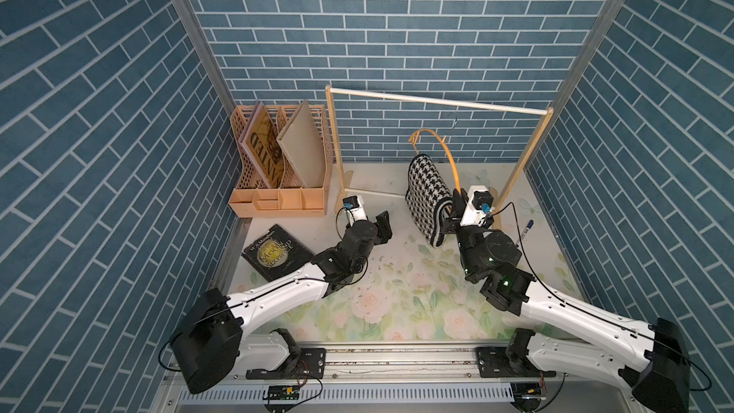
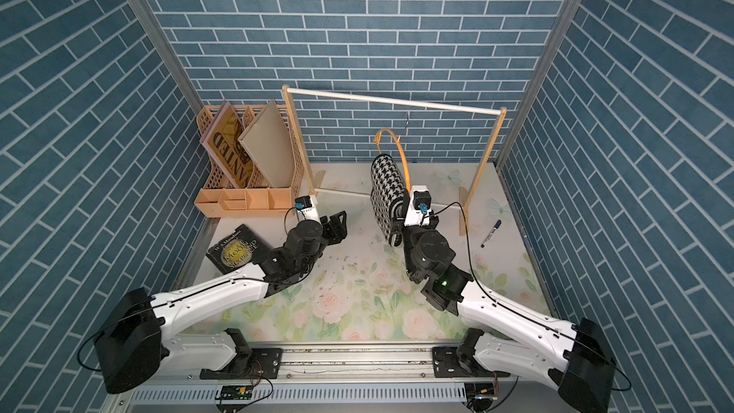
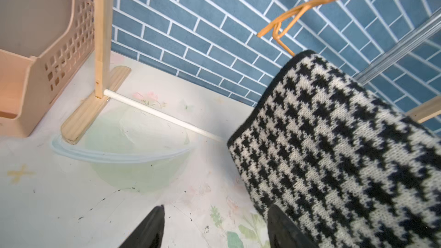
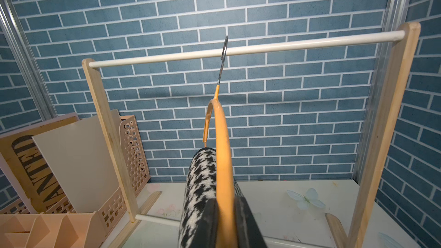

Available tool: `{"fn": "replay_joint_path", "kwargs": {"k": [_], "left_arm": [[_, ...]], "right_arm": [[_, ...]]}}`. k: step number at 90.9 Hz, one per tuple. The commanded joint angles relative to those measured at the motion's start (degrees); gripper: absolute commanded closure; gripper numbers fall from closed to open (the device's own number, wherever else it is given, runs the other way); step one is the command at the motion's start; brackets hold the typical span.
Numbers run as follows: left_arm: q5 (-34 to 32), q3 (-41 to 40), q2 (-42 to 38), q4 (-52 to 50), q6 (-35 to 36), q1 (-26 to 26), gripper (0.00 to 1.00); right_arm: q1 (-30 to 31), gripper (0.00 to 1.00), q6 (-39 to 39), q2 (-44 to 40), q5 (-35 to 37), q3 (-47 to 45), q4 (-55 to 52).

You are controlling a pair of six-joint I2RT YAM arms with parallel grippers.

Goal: Hang the scarf on the hanger
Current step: Place the hanger at the clothesline.

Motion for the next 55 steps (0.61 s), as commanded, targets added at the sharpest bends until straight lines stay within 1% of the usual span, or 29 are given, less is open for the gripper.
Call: {"fn": "replay_joint_path", "kwargs": {"k": [1,11,20,29,55], "left_arm": [[-6.04,-2.06,-3.21,-2.32,3.44,-0.18,0.21],[-8.61,-3.82,-5.70,-3.05,4.51,-0.18,0.17],[-9.58,-5.20,-7.28,-2.45,5.12,-0.18,0.17],[-10.28,-5.09,-7.11,-2.65,5.50,-0.18,0.16],[-10.96,-4.79,-6.76,-2.92,6.16,-0.18,0.16]], "right_arm": [[-0.23,1.00,-3.22,0.25,-1.56,4.94,5.76],[-0.19,1.00,-4.37,1.67,-2.44,7.30,5.64],[-0.28,1.00,-6.89,3.96,-2.19,9.79,6.05],[-0.81,1.00,-9.16,7.01,-1.99,12.86,5.97],[-4.07,1.00,-8.34,13.98,-3.57,16.33,5.47]]}}
